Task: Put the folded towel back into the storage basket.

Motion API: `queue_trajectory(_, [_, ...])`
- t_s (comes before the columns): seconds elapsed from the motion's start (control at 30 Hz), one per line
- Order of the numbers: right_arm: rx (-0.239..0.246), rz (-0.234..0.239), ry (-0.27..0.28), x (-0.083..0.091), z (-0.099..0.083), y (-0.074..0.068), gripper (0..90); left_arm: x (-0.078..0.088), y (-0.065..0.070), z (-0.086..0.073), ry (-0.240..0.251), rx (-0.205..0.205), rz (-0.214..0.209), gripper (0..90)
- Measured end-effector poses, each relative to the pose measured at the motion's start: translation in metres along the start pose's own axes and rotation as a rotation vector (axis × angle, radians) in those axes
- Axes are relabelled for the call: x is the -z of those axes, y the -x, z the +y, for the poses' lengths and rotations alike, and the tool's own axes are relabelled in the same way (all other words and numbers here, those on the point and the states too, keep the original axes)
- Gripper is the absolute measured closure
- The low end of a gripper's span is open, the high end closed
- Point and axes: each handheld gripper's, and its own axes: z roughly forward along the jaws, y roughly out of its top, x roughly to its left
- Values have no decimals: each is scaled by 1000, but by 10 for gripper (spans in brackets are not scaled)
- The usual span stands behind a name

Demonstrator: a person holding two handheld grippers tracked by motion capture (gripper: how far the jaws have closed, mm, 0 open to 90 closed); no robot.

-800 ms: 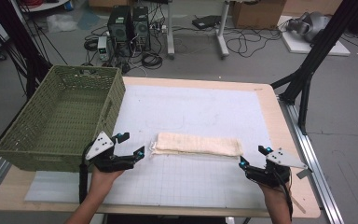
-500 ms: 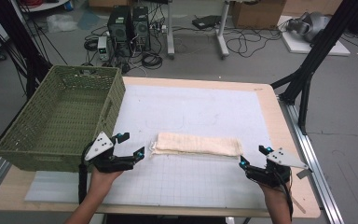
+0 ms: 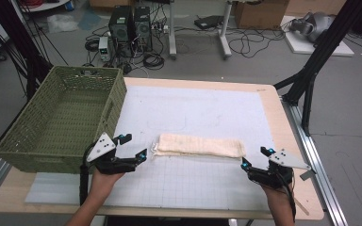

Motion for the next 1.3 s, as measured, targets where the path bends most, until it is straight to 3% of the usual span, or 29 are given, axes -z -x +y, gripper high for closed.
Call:
queue_trajectory(0.3, [-3, 5, -1, -1, 0, -1, 184, -1, 1, 2, 0, 1, -6, 171])
queue_trajectory(0.73, [2, 3, -2, 0, 0, 0, 184, -9, 1, 10, -39, 13, -38, 172])
queue_trajectory(0.97, [-8, 6, 1, 0, 1, 0, 184, -21, -5, 22, -77, 43, -64, 172])
queue_trajectory(1.3, [-4, 13, -5, -1, 1, -1, 185, -47, -8, 36, -146, 32, -69, 178])
